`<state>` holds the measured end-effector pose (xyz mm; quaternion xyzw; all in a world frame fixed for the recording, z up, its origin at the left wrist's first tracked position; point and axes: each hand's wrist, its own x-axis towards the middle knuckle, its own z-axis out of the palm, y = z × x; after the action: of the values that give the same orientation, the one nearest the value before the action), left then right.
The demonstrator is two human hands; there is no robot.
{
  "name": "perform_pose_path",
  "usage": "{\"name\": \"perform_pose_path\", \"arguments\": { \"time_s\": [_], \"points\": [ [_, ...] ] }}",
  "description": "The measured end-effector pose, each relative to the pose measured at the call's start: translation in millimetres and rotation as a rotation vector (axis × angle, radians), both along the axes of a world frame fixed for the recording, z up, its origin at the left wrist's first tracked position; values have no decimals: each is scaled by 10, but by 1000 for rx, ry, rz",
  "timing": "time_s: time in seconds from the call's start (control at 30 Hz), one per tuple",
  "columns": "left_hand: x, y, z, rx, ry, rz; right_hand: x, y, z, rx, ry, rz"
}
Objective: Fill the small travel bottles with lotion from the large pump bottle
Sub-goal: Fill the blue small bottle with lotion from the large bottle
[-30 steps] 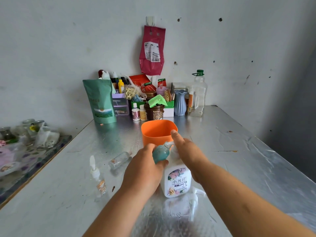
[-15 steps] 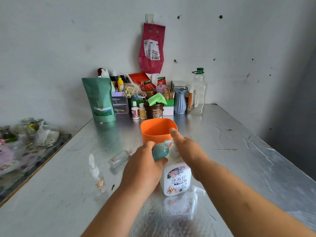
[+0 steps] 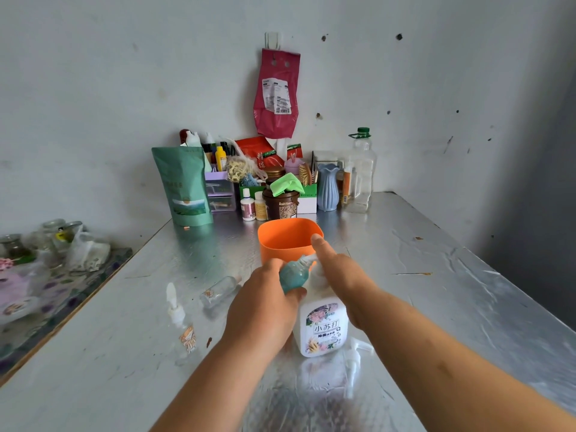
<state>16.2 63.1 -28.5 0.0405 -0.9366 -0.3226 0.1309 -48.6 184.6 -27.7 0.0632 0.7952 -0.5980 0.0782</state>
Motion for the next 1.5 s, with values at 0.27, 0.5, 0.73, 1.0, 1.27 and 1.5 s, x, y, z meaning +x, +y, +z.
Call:
{"name": "perform_pose_path", "arguments": {
  "time_s": [0.27, 0.5, 0.73, 1.0, 1.27, 1.5],
  "points": [
    [-26, 7, 21, 1, 5, 2, -23, 6, 21, -16, -7, 4],
    [-34, -1, -8, 16, 13, -8, -8, 28, -5, 30, 52, -4],
    [-33, -3, -26, 5, 2, -6, 33, 25, -21, 38, 93, -40],
    [-20, 4, 31, -21, 5, 3, -16, 18, -30, -31, -19, -30],
    [-35, 14, 11, 3, 4, -4, -45, 30, -60, -27, 29, -9],
    [-38, 2, -23, 23, 10, -13, -39, 21, -44, 81, 96, -44]
  ]
}}
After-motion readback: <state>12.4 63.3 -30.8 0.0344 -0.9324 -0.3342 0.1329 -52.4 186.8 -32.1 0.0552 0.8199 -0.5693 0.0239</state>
